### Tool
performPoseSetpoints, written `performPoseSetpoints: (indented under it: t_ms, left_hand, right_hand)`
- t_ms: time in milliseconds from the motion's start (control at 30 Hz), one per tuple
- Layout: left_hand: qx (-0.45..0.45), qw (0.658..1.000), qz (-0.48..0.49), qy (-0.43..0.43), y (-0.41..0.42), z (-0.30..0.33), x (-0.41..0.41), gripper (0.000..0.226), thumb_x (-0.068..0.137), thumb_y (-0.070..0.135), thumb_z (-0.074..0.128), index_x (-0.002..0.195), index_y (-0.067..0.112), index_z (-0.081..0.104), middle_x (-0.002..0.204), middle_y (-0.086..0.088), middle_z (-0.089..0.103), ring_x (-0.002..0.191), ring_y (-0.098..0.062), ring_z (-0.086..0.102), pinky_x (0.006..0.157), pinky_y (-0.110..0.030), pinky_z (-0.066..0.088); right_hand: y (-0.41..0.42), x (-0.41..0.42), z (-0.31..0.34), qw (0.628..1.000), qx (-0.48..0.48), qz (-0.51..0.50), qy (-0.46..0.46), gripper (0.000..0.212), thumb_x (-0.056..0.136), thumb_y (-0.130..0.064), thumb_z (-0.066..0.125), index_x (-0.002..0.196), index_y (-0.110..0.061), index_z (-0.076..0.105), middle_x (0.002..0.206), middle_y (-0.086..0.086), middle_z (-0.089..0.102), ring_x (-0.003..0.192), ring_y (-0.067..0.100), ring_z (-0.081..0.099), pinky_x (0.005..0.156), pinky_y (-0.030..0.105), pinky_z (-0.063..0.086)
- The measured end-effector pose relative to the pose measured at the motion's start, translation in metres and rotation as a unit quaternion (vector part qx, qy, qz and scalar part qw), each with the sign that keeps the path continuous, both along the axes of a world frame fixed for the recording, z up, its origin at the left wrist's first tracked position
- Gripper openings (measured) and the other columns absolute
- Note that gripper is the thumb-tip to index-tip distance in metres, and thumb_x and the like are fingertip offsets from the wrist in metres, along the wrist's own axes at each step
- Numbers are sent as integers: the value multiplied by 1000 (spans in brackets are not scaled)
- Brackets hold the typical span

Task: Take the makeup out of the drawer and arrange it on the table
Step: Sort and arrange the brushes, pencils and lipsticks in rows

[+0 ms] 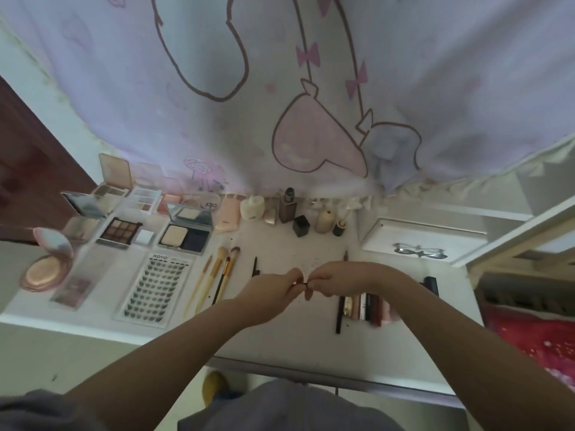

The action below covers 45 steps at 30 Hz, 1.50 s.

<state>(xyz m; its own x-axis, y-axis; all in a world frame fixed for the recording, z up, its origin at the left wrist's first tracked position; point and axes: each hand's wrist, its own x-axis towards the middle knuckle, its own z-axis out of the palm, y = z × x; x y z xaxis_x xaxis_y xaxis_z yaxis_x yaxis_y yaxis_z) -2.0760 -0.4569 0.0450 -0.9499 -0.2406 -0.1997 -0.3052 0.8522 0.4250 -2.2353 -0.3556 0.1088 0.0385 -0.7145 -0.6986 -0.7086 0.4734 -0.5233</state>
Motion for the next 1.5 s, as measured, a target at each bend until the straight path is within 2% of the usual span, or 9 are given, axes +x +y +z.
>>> performPoseSetpoints:
  t_ms: [133,367,567,667,767,867,967,1300,1500]
  left_hand:
    - [95,993,43,-54,-3,-14,7,15,100,33,32,97,21,39,67,6,49,56,-13,47,51,-30,35]
    - [162,945,276,-63,-27,-25,-2,22,90,34,52,79,17,60,73,0,60,64,-17,60,52,-24,47]
    - [27,967,202,-155,-47,-35,-20,34,90,39,49,68,13,51,69,-1,57,70,-19,60,58,-26,45]
    - [-83,967,144,-193,-53,-39,-19,33,91,41,46,72,15,52,77,-3,61,76,-20,59,75,-32,45]
    - [-102,964,119,-215,-62,-43,-17,34,93,42,44,82,13,61,75,-1,56,81,-20,57,71,-31,42]
    - [-145,957,93,-232,-72,-46,-13,43,94,47,40,62,20,50,69,3,49,102,-22,50,90,-41,32]
    - [-165,955,84,-232,-79,-43,-9,45,95,49,35,61,22,45,73,2,47,83,-20,41,85,-38,28]
    - [-36,996,52,-65,-20,-20,-57,25,97,28,37,102,11,54,104,-9,59,96,-27,53,76,-35,36]
    - [55,991,92,-78,53,-41,-107,27,98,26,35,113,9,49,113,-10,58,101,-26,56,81,-34,41]
  right_hand:
    - [13,-7,-13,994,32,-82,58,23,98,-36,38,110,-22,53,83,-8,55,71,6,49,61,22,36]
    - [18,17,-62,948,-54,-283,137,22,94,-29,48,103,-14,61,98,0,61,88,15,55,71,26,43]
    - [-22,62,-92,912,-61,-382,137,24,96,-25,44,107,-10,59,108,8,61,91,21,55,72,27,41]
    - [-42,77,-103,909,-56,-384,149,28,98,-29,41,106,-6,56,107,10,62,97,24,57,71,27,38]
    - [-57,85,-111,907,-54,-389,153,32,98,-33,41,103,-5,57,104,11,63,94,25,58,70,27,39]
    - [-69,90,-115,911,-52,-377,160,31,98,-35,42,99,-7,56,100,11,63,81,20,52,66,27,37]
    - [-76,93,-117,916,-46,-364,164,30,97,-38,42,97,-10,54,100,9,62,79,18,48,66,28,36]
    - [-24,-14,-81,892,-72,-367,253,31,96,-36,42,98,-9,57,99,10,63,87,24,57,71,30,41]
    - [-6,-66,-84,900,-6,-297,318,33,97,-34,37,109,-7,51,107,13,60,97,30,58,69,32,39]
